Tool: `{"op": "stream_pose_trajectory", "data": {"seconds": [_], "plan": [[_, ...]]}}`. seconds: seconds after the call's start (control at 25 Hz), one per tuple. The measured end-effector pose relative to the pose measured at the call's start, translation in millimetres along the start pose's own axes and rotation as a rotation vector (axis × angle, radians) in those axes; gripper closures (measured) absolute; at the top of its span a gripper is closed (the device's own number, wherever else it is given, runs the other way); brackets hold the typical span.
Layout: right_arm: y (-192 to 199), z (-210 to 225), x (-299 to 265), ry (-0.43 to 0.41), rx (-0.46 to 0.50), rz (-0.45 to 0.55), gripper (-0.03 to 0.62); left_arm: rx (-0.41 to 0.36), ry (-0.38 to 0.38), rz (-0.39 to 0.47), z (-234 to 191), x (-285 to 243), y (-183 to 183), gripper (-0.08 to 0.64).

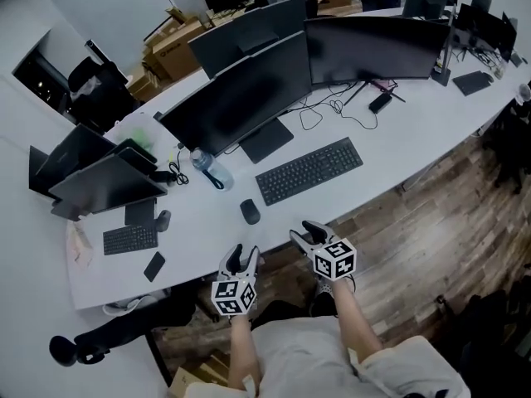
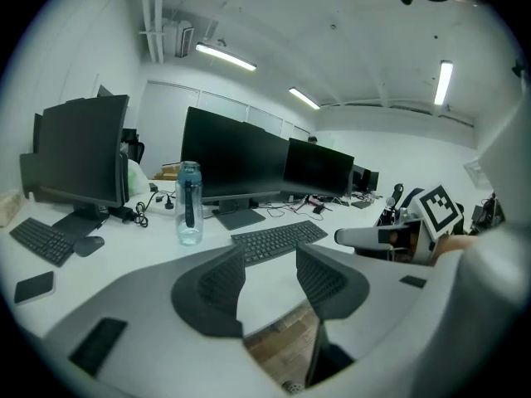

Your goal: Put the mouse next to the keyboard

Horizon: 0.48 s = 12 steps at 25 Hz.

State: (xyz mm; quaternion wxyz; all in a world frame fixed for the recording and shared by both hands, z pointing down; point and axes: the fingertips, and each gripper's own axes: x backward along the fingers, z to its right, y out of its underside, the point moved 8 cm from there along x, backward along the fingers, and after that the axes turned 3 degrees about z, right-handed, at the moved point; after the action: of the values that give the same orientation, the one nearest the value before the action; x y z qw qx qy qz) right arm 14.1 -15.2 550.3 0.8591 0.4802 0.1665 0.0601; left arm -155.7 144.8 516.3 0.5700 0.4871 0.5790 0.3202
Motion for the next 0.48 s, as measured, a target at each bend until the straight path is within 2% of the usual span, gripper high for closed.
{"op": "stream_pose_trajectory", "data": {"seconds": [0.2, 0.48], "plan": [[15.4, 1.7, -9.6, -0.024, -0.002, -0.045, 0.385, 0.009, -0.038, -0.034, -0.7, 4.8, 16.9, 0.362], [23.9, -0.8, -30.1, -0.018, 0.049, -0.131, 0.382, 0.045, -0.074, -0.026, -15.0, -2.1, 22.4, 0.362]]}}
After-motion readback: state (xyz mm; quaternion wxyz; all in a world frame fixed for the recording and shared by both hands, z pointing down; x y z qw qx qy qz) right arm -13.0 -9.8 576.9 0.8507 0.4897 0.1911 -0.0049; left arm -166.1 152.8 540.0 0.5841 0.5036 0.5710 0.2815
